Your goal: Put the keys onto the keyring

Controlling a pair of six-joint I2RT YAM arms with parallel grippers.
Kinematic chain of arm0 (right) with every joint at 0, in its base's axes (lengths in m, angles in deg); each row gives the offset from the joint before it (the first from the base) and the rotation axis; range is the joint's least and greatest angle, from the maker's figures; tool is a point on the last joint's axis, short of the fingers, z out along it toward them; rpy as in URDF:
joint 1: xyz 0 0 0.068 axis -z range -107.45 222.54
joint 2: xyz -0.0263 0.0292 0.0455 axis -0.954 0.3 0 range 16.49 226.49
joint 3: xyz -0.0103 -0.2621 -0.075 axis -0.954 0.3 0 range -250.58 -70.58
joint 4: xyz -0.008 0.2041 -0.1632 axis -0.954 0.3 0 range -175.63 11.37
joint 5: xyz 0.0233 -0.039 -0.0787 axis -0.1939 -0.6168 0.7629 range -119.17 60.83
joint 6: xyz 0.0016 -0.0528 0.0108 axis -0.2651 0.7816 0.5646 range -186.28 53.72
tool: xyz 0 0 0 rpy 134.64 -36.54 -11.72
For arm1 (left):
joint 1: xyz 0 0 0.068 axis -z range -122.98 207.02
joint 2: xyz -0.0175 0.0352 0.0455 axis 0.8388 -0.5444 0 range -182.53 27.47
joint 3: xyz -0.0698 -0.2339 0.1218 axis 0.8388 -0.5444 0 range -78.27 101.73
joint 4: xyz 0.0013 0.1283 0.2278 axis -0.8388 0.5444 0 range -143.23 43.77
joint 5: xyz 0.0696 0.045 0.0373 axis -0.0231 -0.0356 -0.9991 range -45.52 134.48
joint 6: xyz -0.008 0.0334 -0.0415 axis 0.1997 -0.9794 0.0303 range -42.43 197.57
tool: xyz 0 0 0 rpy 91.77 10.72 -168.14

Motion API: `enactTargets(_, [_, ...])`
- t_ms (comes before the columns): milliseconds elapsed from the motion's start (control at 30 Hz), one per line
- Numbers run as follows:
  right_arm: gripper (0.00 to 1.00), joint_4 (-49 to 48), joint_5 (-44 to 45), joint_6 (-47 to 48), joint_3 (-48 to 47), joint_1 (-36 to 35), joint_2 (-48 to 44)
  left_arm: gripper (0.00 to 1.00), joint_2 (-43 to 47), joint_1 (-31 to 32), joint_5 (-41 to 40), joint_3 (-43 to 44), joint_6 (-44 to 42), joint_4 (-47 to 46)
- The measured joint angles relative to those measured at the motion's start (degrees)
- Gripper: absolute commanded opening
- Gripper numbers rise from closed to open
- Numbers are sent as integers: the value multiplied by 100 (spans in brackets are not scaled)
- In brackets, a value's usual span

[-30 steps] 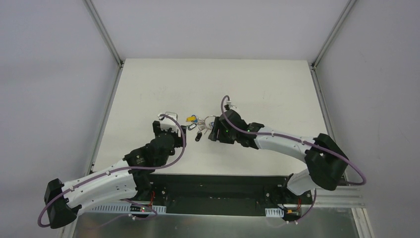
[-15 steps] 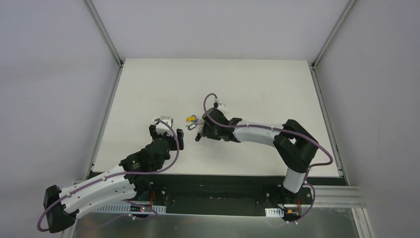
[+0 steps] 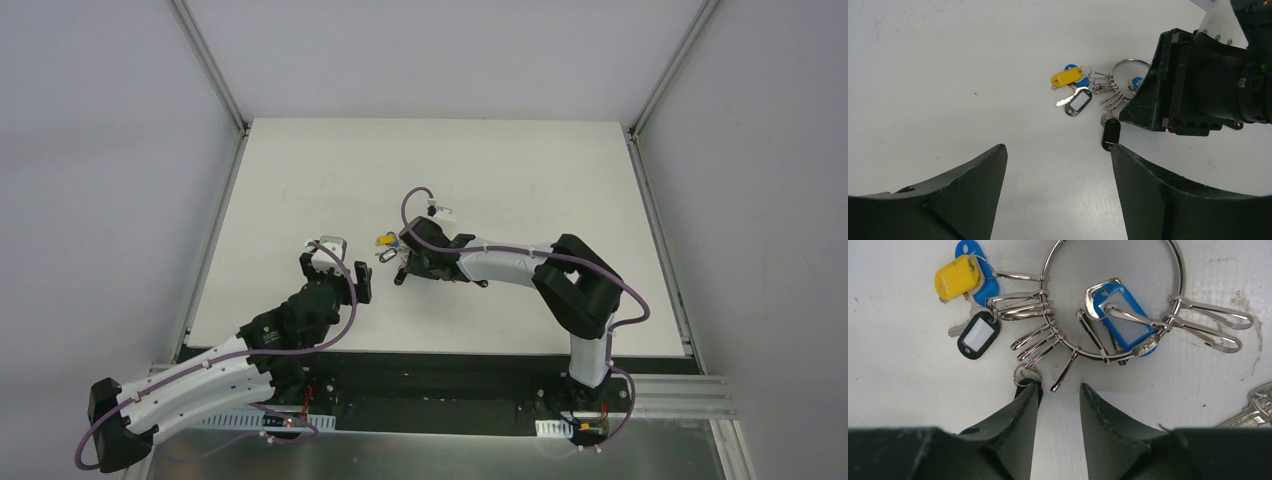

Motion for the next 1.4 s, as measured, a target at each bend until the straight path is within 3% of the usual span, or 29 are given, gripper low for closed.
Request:
enactTargets(500, [23,205,269,70,-407,-37,328,76,26,0,2,-2,4,2])
enactTargets(833, [1,343,358,116,-407,-48,328,76,37,0,4,-2,7,2])
enactTargets(1133, [0,476,310,146,-240,-52,153,76,61,0,4,-9,13,4])
enactTargets(1400, [0,1521,-466,798,262,-52,-787,69,59,0,435,-11,-52,-59])
